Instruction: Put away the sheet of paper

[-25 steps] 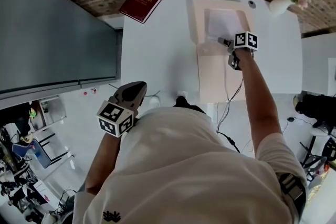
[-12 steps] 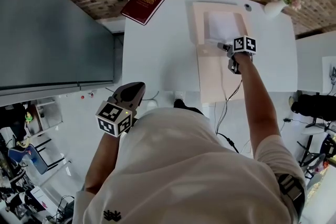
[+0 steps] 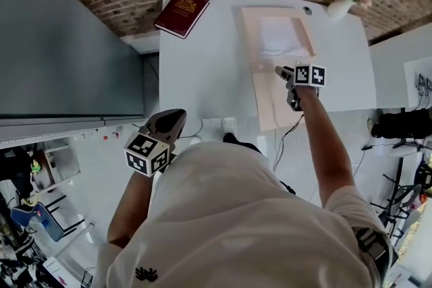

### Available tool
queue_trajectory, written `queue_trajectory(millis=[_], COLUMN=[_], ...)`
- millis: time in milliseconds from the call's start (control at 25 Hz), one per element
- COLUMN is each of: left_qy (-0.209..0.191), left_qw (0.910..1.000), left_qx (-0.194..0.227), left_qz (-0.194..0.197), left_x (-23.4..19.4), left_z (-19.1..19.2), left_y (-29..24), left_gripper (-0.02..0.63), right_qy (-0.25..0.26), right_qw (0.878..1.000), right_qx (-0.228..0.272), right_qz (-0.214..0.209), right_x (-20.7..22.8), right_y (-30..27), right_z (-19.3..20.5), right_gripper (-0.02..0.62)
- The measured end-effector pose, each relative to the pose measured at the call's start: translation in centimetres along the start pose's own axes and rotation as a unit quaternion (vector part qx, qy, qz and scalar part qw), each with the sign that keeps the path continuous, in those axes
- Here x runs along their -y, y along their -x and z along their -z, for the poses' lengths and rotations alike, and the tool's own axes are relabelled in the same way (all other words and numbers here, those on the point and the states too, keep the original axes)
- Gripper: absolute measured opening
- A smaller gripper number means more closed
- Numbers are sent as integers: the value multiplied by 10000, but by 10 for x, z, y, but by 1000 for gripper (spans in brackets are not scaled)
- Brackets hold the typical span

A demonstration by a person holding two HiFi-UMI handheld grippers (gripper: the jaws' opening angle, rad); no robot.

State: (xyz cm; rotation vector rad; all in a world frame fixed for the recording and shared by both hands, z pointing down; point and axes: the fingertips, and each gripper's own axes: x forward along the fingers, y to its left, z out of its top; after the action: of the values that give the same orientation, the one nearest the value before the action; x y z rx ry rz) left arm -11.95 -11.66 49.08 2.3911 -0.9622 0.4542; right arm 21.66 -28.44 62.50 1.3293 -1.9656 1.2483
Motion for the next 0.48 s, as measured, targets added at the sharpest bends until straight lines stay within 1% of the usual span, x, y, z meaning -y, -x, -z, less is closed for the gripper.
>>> queue_trajectory(millis=[160, 200, 320, 480], left_qy=[-90, -110, -148, -195], left_qw=[9999, 9998, 9997, 9994], left_qx=[3, 6, 15, 18], left_qz=[114, 138, 197, 271], left_x=[-4, -5, -8, -12], left_z=[5, 6, 11, 20], left_y=[13, 17, 29, 45], left_gripper=[25, 25, 25, 25], right_qy=[195, 204, 237, 520], right_qw=[9995, 9993, 9989, 9964], right_qx=[223, 273, 371, 665], right_qz=[124, 133, 129, 68], right_x=[-25, -32, -54, -89], right_y=[21, 25, 37, 51], right_z=[24, 30, 53, 78], right_gripper=[71, 52, 31, 29])
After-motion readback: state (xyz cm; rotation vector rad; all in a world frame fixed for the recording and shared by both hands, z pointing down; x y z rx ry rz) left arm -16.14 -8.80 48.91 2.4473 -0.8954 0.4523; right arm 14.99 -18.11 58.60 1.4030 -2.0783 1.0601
